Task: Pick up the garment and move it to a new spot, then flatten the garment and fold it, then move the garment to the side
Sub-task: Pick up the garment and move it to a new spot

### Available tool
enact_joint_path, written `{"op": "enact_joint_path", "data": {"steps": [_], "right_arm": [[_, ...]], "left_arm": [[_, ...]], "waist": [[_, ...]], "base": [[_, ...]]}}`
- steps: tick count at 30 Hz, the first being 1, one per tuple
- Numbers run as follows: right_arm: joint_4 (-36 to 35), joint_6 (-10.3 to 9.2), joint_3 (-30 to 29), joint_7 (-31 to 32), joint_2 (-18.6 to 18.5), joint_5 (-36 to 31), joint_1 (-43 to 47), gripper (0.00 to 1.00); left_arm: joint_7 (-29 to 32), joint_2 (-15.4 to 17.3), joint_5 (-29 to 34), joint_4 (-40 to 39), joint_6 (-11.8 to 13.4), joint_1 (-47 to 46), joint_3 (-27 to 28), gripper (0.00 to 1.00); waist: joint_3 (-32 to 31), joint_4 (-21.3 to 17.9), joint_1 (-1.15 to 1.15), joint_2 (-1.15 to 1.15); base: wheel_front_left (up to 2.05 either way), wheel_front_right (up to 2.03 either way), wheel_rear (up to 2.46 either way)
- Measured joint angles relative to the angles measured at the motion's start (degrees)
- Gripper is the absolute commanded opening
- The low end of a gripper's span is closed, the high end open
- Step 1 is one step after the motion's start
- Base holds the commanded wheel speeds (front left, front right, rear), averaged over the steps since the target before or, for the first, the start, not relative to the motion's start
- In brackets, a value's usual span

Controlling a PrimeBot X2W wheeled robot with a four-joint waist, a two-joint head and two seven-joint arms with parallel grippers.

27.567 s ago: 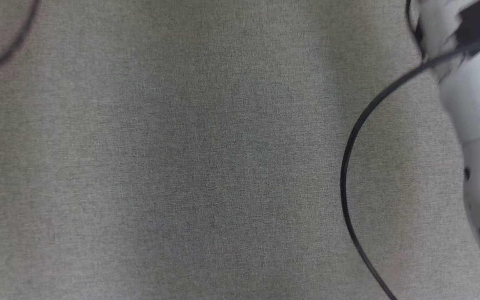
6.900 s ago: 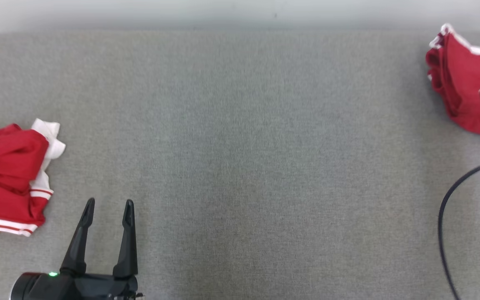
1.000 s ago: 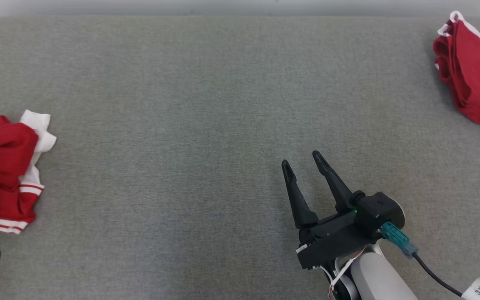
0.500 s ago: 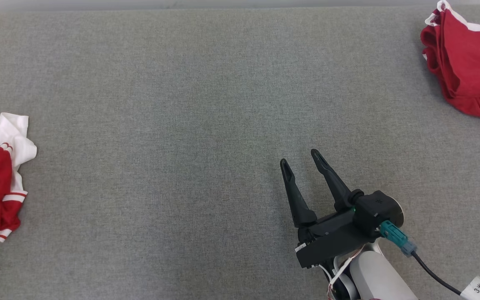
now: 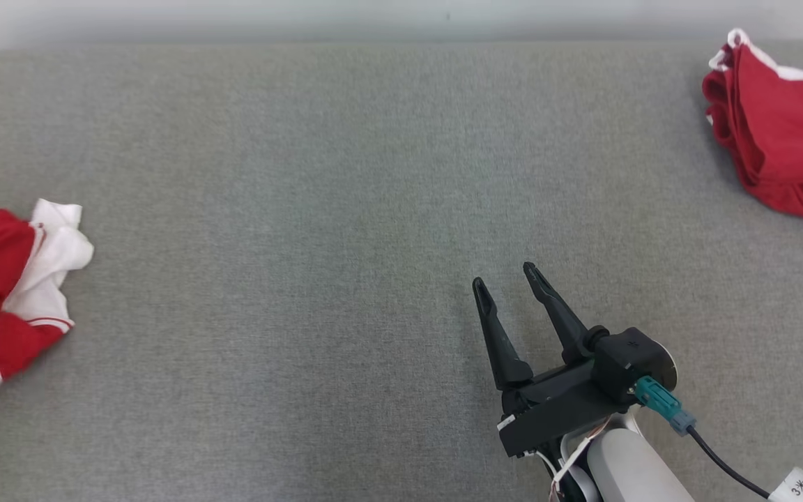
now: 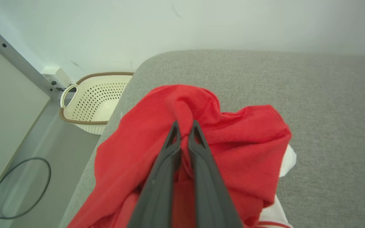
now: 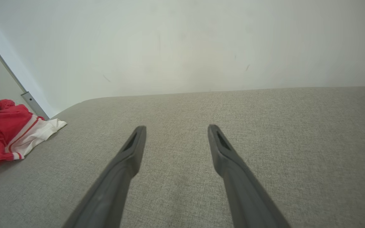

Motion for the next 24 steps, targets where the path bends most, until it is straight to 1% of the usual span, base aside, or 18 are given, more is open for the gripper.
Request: {"op": "enact_joint_path", "data": {"steps": [6, 12, 19, 24], "right_arm": [[0.5, 0.0, -0.7, 0.0, 0.0, 0.5, 1.4, 1.0], [0.3, 0.0, -1.3, 0.0, 0.0, 1.0, 2.3, 1.0], [-0.4, 0.0, -2.6, 0.0, 0.0, 1.6, 3.3, 1.0], [-0.7, 0.0, -3.9, 0.0, 0.0, 1.9, 3.6, 1.0]], "left_arm": [[-4.1, -0.5, 1.3, -5.6, 0.0, -1.8, -2.0, 0.0], [-4.0, -1.1, 1.7, -14.2, 0.0, -2.3, -4.2, 0.0], [-0.6, -2.4, 1.8, -27.0, 0.1, -2.9, -6.7, 0.0], [2.0, -4.9, 1.6, -35.2, 0.5, -3.3, -9.0, 0.0]], "waist": [[-2.9, 0.8, 0.0, 0.0], [-5.8, 0.7, -0.01, 0.0], [-6.8, -2.5, 0.0, -0.01], [-6.9, -5.5, 0.0, 0.0]], "base": [[0.0, 0.0, 0.0], [0.0, 0.0, 0.0], [0.0, 0.0, 0.0], [0.0, 0.0, 0.0]]}}
